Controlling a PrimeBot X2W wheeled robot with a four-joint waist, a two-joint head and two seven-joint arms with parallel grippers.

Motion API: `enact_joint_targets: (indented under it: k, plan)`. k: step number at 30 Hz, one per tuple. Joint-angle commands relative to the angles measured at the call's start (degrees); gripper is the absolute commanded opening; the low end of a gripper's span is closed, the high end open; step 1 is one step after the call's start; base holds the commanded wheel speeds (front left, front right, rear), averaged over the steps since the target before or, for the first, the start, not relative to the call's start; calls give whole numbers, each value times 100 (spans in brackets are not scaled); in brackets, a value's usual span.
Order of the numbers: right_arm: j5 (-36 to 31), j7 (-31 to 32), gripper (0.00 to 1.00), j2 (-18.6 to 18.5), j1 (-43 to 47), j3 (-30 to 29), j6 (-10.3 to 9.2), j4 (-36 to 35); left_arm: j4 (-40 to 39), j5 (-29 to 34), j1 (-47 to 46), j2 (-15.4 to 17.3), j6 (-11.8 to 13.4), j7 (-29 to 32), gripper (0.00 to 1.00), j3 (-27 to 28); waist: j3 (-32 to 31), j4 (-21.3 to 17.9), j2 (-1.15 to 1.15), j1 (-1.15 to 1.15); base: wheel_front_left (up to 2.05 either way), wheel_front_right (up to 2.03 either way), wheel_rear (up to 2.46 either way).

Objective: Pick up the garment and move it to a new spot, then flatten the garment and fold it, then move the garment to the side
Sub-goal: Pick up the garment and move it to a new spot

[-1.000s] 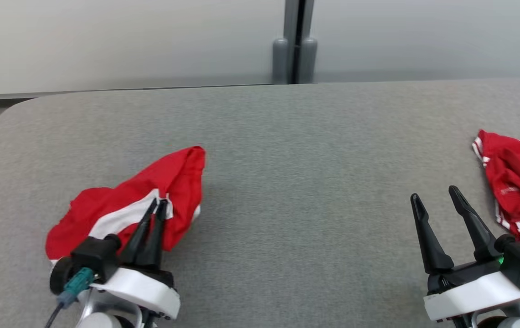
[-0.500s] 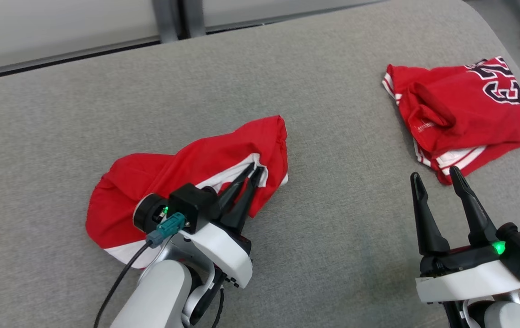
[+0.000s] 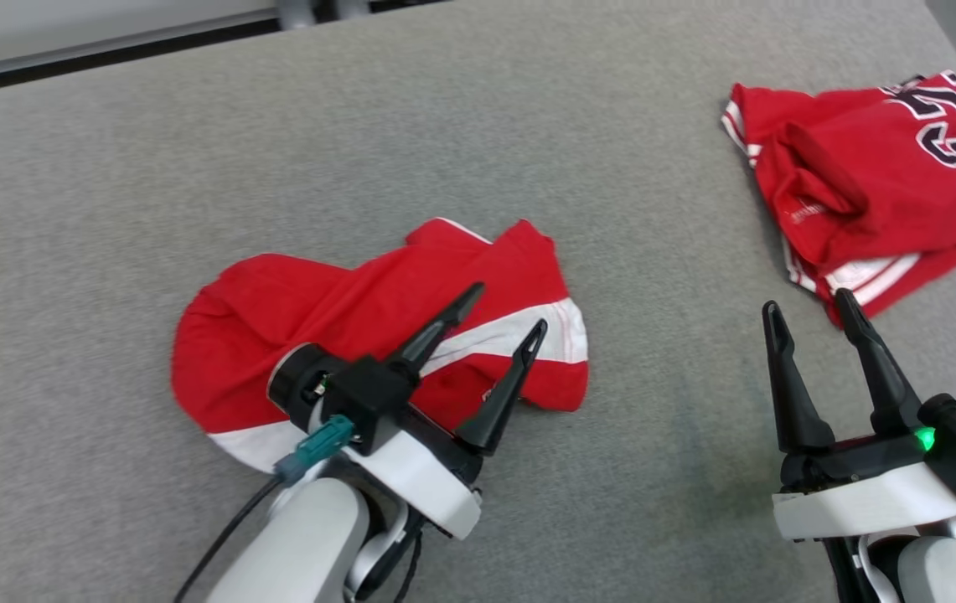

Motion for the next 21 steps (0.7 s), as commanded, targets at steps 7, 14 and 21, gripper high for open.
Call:
enact_joint_targets:
  k: [7,14,21]
  plan:
    - [-75,170,100,-209,-12,-11,-2,-38,-520,-98,272,320,480,-335,100,701,-534,625,0,0,0,0,0]
    - [-54,343,100,-318,131,-31,-2,-132,-643,-358,678,640,919,-452,100,1619,-862,1035,0,0,0,0,0]
    - [-19,508,100,-358,371,-93,-2,-220,-491,-553,1216,1065,883,-480,100,2222,-1146,1359,0,0,0,0,0]
